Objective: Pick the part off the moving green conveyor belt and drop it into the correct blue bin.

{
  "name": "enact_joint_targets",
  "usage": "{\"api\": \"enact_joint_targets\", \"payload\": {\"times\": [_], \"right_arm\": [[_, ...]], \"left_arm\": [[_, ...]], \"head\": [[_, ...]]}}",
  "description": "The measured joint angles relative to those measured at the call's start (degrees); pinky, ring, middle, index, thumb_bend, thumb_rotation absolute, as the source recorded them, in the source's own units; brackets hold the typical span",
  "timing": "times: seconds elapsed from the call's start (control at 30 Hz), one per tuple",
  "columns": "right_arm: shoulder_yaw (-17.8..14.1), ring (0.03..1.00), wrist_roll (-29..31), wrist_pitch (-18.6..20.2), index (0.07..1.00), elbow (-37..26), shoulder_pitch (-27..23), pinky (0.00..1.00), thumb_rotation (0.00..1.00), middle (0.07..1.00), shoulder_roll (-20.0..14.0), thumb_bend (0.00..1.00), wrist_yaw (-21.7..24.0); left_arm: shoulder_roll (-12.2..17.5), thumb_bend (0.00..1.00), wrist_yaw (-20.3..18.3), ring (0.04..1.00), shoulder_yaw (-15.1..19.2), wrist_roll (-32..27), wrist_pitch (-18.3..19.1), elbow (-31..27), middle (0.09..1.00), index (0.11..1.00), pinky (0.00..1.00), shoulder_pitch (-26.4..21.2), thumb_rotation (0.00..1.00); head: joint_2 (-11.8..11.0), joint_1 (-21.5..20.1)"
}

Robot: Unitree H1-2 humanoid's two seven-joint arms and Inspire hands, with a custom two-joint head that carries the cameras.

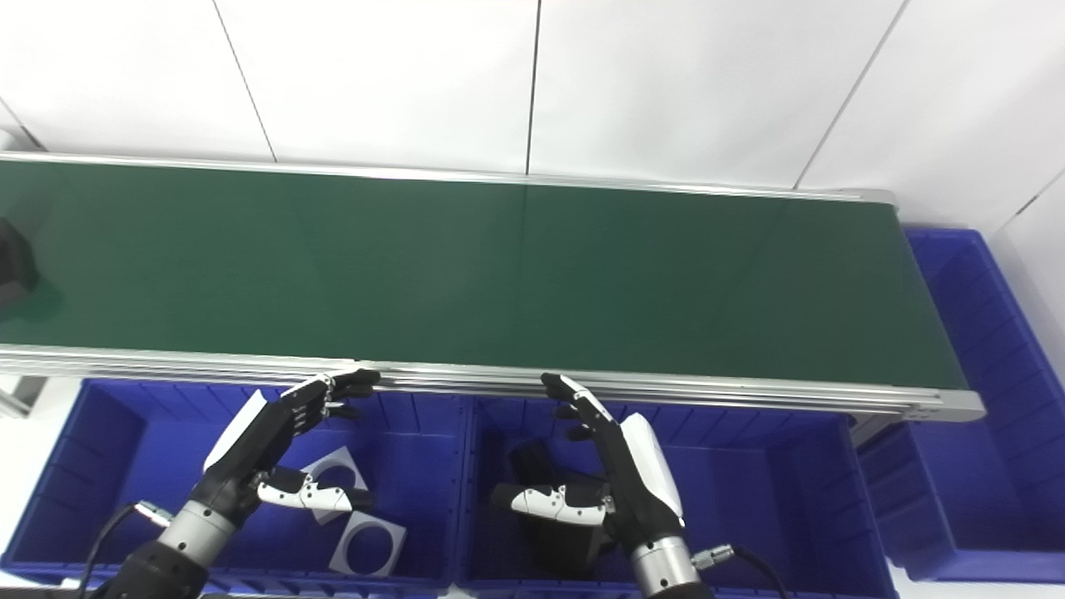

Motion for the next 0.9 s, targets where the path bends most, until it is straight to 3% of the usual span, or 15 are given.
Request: {"api": "enact_joint_targets", "payload": {"times": [0.37,0.43,0.47,0.53,0.63,0.77,0.83,0.9], "right_arm": [[-0.01,0.809,0.03,0.0,0.867,0.0,-0.04,0.73,0.28,0.85,0.02,0.75,0.46],[-0.03,0.808,-0.01,0.0,0.869,0.0,-0.04,0.73,0.28,0.848,0.03,0.74,0.46],[-0.09,0.811,0.0,0.01,0.871,0.0,-0.01,0.73,0.27,0.849,0.0,0.73,0.49],[-0.26,0.814,0.14,0.02,0.873,-0.01,0.04,0.73,0.25,0.853,-0.11,0.72,0.65],[-0.97,0.808,0.94,0.01,0.87,-0.06,0.3,0.72,0.22,0.855,-0.82,0.72,1.11],[-2.08,0.8,2.22,-0.18,0.869,0.01,0.58,0.7,0.15,0.855,-2.84,0.72,1.1],[-2.56,0.8,2.85,-0.97,0.869,0.24,0.73,0.69,0.12,0.854,-3.73,0.71,1.08],[-2.69,0.805,3.27,-2.37,0.868,0.45,0.84,0.7,0.09,0.856,-4.4,0.71,1.09]], "left_arm": [[0.04,0.84,0.0,0.813,0.01,-0.15,-0.46,0.5,0.84,0.798,0.72,-0.06,0.12],[0.04,0.84,0.0,0.812,0.0,-0.14,-0.46,0.5,0.838,0.796,0.72,-0.05,0.13],[0.01,0.85,0.0,0.815,-0.01,-0.11,-0.45,0.5,0.836,0.793,0.73,-0.05,0.13],[-0.15,0.86,0.01,0.821,-0.11,-0.01,-0.38,0.49,0.836,0.789,0.74,-0.03,0.15],[-1.13,0.87,0.32,0.823,-0.56,0.93,-0.28,0.53,0.839,0.787,0.75,0.03,0.17],[-3.09,0.88,1.25,0.828,-1.87,2.97,-0.6,1.5,0.842,0.787,0.76,0.06,0.19],[-3.84,0.89,1.56,0.831,-2.42,3.44,-0.79,2.42,0.844,0.789,0.76,0.06,0.19],[-4.2,0.89,2.1,0.826,-2.74,4.4,-1.1,3.26,0.842,0.788,0.75,0.07,0.2]], "head": [[0.0,0.0],[-0.26,2.45],[-0.87,6.2],[-1.75,9.48],[-4.03,15.27],[-5.36,17.93],[-6.94,21.25],[-6.94,21.27]]}}
